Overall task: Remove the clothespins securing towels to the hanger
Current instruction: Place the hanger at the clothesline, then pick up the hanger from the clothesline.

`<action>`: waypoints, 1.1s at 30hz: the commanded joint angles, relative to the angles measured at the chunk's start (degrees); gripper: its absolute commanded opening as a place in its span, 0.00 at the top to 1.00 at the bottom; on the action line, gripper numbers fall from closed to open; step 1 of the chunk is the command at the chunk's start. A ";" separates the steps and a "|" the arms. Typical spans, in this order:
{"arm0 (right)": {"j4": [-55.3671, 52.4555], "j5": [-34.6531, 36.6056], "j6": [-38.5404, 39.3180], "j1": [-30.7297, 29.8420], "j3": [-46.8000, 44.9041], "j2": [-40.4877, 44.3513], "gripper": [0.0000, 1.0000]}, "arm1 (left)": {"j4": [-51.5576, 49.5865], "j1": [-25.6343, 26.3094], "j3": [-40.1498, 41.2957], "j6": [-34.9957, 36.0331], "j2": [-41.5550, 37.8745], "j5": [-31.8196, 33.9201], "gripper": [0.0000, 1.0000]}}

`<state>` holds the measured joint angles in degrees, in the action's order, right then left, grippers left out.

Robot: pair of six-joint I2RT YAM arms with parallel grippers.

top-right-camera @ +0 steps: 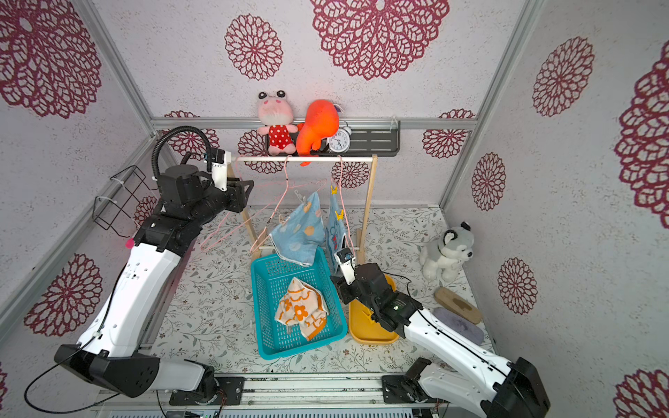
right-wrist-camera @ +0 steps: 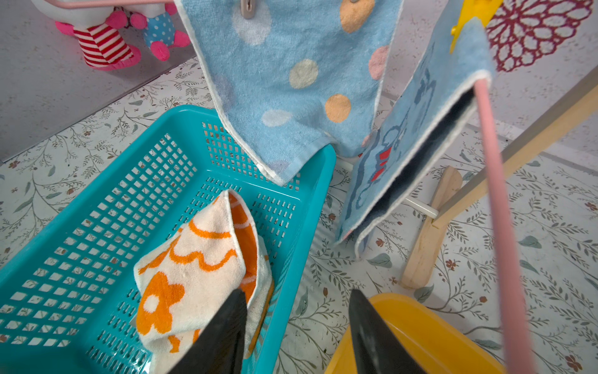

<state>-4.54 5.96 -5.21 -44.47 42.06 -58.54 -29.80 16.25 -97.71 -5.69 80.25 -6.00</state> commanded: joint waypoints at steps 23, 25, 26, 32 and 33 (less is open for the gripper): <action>1.39 1.52 -0.90 1.39 0.18 2.53 0.50 | 12.63 8.11 1.45 -2.56 9.55 -2.92 0.57; 1.73 1.09 -1.03 1.57 -0.05 2.44 0.51 | 13.11 8.20 0.56 -2.53 11.11 -1.66 0.57; 1.80 0.99 -1.03 1.58 -0.16 2.38 0.51 | 13.28 8.26 0.23 -2.40 11.70 -1.07 0.57; 1.72 0.90 -1.03 1.93 -0.91 3.08 0.51 | 12.72 8.24 -3.62 -1.73 15.74 0.65 0.57; 1.77 0.81 -1.14 2.06 -1.06 3.25 0.51 | 12.65 8.21 -4.39 -1.67 16.50 0.87 0.58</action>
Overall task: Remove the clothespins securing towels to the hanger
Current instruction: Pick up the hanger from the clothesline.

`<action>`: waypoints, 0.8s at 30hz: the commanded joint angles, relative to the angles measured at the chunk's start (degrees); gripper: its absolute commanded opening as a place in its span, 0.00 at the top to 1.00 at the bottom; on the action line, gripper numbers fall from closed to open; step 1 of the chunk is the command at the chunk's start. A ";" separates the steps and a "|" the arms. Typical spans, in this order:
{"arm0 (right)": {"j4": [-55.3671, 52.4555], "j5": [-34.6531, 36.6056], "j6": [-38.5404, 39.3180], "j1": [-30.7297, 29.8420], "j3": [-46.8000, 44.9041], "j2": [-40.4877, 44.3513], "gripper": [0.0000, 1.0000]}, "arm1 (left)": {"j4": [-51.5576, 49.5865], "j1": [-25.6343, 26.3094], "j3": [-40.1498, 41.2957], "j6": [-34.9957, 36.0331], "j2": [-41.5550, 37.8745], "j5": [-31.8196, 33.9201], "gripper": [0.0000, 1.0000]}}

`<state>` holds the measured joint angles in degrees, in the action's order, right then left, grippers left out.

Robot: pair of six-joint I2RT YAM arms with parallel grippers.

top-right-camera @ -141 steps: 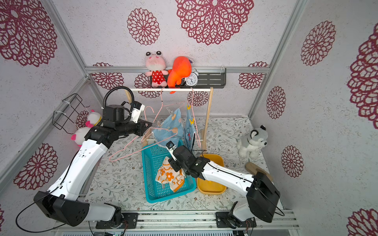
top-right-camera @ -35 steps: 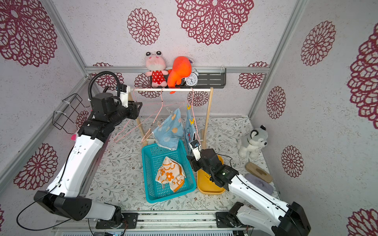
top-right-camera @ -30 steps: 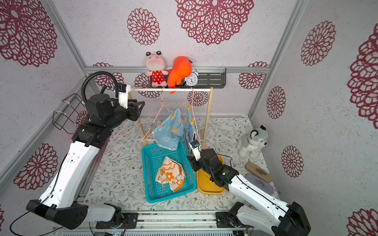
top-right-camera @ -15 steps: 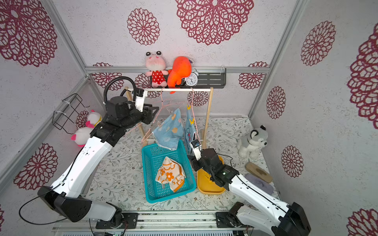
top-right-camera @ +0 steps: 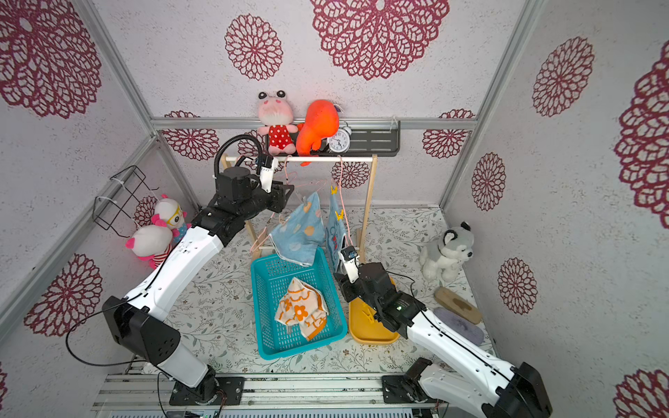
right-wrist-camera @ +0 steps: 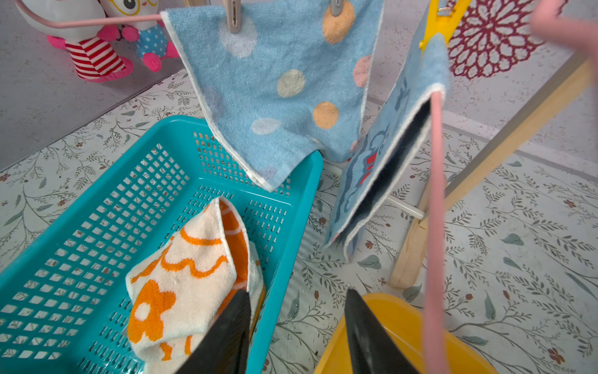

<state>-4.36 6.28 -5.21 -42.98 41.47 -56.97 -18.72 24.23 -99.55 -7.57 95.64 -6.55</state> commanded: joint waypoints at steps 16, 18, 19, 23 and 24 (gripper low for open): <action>1.62 0.09 -1.49 1.46 -1.52 3.09 0.53 | 0.31 0.21 -3.43 0.15 3.86 1.27 0.81; 1.64 -0.02 -1.47 1.50 -1.51 3.09 0.53 | -0.03 0.21 -3.35 0.36 3.86 1.69 0.80; 1.64 -0.13 -1.47 1.50 -1.48 3.09 0.53 | -0.13 0.29 -3.31 0.37 3.86 1.77 0.80; 1.64 -0.30 -1.49 1.67 -1.31 3.09 0.53 | -0.56 0.22 -3.59 0.54 4.11 2.14 0.81; 1.64 -0.34 -1.47 1.67 -1.24 3.09 0.53 | -0.65 0.23 -3.64 0.52 4.21 2.30 0.81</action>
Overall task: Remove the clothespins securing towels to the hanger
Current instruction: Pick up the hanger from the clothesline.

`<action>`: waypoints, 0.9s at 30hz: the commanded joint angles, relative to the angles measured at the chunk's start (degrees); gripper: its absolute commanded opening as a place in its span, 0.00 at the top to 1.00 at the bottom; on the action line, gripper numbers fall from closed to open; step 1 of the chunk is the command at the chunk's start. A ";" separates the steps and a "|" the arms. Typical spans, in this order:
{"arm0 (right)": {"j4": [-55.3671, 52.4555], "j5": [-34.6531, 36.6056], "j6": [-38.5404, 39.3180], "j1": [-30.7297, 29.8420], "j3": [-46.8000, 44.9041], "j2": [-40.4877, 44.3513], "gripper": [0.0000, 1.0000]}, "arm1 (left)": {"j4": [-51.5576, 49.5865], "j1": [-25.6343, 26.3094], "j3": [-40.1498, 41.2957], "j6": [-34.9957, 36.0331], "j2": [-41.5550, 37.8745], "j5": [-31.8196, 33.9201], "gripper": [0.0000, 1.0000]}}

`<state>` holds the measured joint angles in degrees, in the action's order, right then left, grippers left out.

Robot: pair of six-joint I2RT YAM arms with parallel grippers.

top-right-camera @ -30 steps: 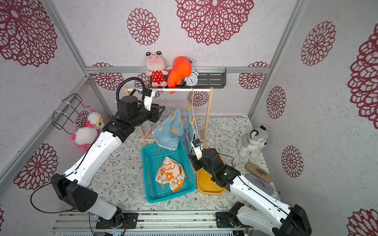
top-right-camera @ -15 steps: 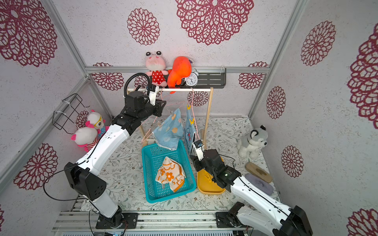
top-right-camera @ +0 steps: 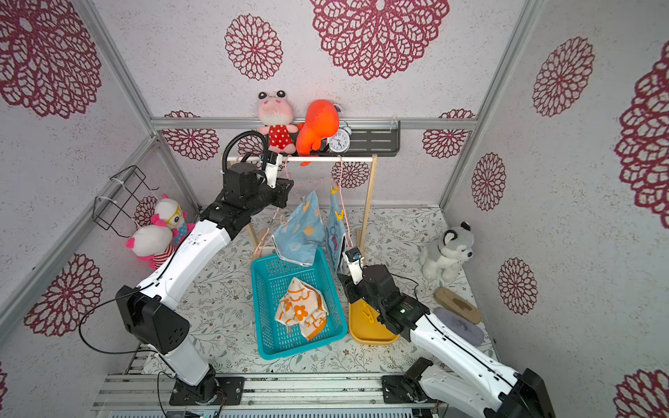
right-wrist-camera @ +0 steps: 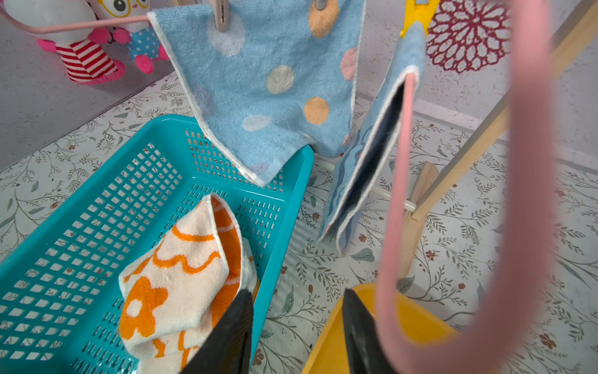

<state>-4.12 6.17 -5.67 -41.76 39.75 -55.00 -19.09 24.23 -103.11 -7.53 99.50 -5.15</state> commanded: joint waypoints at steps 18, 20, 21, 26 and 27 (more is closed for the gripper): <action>0.02 -0.19 -0.31 0.67 1.33 1.74 0.54 | -2.97 0.30 -0.30 1.79 -2.15 4.88 1.00; -0.32 -0.35 0.25 0.65 1.94 1.71 0.54 | -3.96 0.37 -0.66 2.28 -3.18 6.09 1.00; -0.39 -0.46 0.54 0.71 2.21 1.57 0.54 | -4.33 0.39 -0.75 2.47 -3.86 6.64 1.00; -1.04 -1.12 1.85 0.69 4.02 0.72 0.54 | -5.89 0.70 -1.55 2.52 -6.91 7.76 1.00; -1.14 -1.35 2.05 0.72 4.46 0.45 0.54 | -6.44 0.73 -1.96 2.58 -7.48 7.87 1.00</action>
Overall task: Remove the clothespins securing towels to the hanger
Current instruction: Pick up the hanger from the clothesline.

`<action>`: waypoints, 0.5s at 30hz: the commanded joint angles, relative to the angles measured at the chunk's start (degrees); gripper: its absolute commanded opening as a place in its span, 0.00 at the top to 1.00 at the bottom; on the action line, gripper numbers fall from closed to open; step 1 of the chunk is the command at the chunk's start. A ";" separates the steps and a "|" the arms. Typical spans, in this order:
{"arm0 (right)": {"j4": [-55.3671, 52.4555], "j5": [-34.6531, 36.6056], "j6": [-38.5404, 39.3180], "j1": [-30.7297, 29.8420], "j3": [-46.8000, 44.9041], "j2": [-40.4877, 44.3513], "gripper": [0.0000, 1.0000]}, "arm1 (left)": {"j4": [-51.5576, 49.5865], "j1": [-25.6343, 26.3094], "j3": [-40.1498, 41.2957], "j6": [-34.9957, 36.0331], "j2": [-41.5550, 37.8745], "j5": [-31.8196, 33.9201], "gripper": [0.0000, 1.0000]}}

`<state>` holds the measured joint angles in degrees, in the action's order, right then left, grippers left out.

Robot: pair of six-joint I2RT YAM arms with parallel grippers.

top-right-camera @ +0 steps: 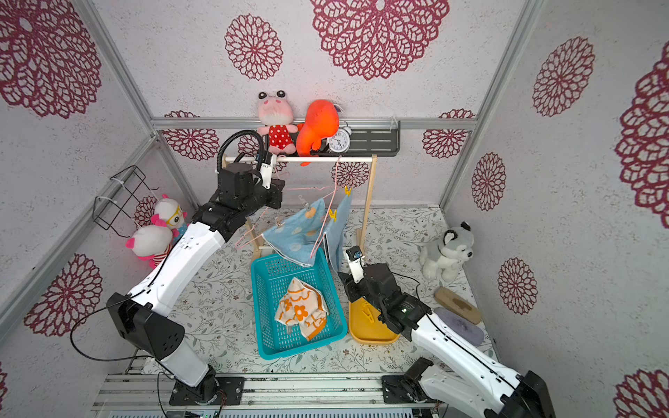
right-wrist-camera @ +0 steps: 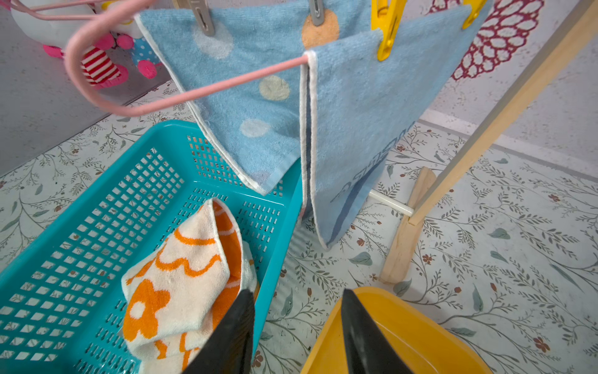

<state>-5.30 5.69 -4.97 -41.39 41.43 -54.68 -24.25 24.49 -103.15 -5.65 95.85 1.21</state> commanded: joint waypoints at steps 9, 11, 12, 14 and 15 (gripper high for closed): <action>-0.44 -5.39 5.74 0.25 7.54 -0.59 0.55 | -7.00 0.58 -8.48 0.66 -6.05 0.52 1.00; -1.92 -6.57 7.68 0.17 10.32 -1.06 0.55 | -9.00 0.56 -10.59 0.46 -6.20 -0.04 1.00; -3.00 -7.14 8.81 0.17 12.03 -1.22 0.55 | -10.51 0.56 -12.04 0.46 -6.21 -0.45 1.00; -4.54 -7.77 10.34 0.17 14.97 -1.16 0.55 | -13.92 0.60 -15.37 0.31 -5.82 -1.43 1.00; -5.04 -8.03 10.93 0.17 16.23 -0.88 0.55 | -15.81 0.60 -17.11 0.29 -5.69 -2.04 1.00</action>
<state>-9.15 -0.03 1.96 -41.39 53.08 -56.47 -35.31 24.75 -116.16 -5.54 91.48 1.13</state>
